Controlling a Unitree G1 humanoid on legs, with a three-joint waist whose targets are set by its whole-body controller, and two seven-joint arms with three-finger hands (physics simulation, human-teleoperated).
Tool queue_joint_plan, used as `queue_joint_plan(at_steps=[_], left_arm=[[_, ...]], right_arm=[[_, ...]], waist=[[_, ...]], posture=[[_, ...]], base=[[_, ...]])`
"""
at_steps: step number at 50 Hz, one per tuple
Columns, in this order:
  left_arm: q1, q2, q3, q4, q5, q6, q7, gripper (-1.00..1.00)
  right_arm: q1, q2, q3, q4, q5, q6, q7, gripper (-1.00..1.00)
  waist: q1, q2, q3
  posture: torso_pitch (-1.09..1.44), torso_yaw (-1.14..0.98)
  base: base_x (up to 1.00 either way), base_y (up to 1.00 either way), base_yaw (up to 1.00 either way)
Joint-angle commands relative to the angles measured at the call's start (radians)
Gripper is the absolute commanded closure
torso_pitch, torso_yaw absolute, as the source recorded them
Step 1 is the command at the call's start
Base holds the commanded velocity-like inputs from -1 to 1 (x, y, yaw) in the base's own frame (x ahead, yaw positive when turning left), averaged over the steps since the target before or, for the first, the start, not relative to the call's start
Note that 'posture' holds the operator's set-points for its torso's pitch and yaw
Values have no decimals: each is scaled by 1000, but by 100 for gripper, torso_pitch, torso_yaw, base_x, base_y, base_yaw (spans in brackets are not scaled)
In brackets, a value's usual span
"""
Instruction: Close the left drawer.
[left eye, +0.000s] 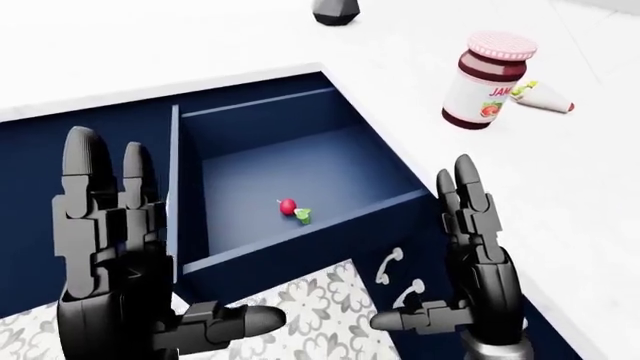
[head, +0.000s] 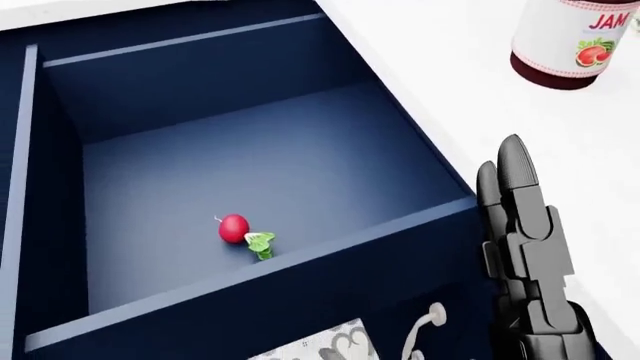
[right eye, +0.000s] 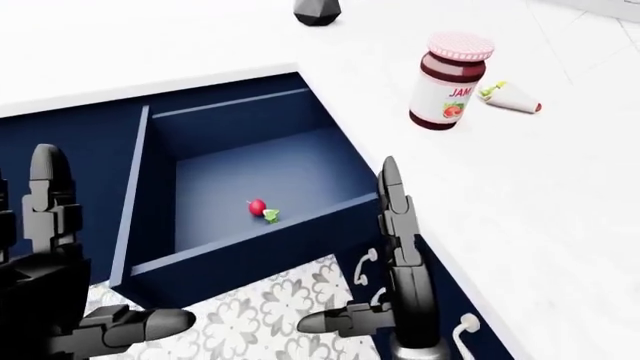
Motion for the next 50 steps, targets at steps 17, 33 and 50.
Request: queue_joint_plan(at_steps=[17,33,50], left_arm=[[-168,16,234,112,-74,18,-4,-100],[-301,144,411,368,-159,11,60,-100],[-371,244,446,708,-183,-124,114,-100]], right_arm=[[-9,-2,5,-31,3,-30,-5,-100],[-11,-4,10,-27,1,-32,-3,-100],[-14,-6,16,-13,-6,-37,-5,-100]], waist=[[-5,9,-16],[-9,18,-23],[-11,26,-29]], posture=[[0,0],[0,0],[0,0]], base=[[0,0,0],[0,0,0],[0,0,0]])
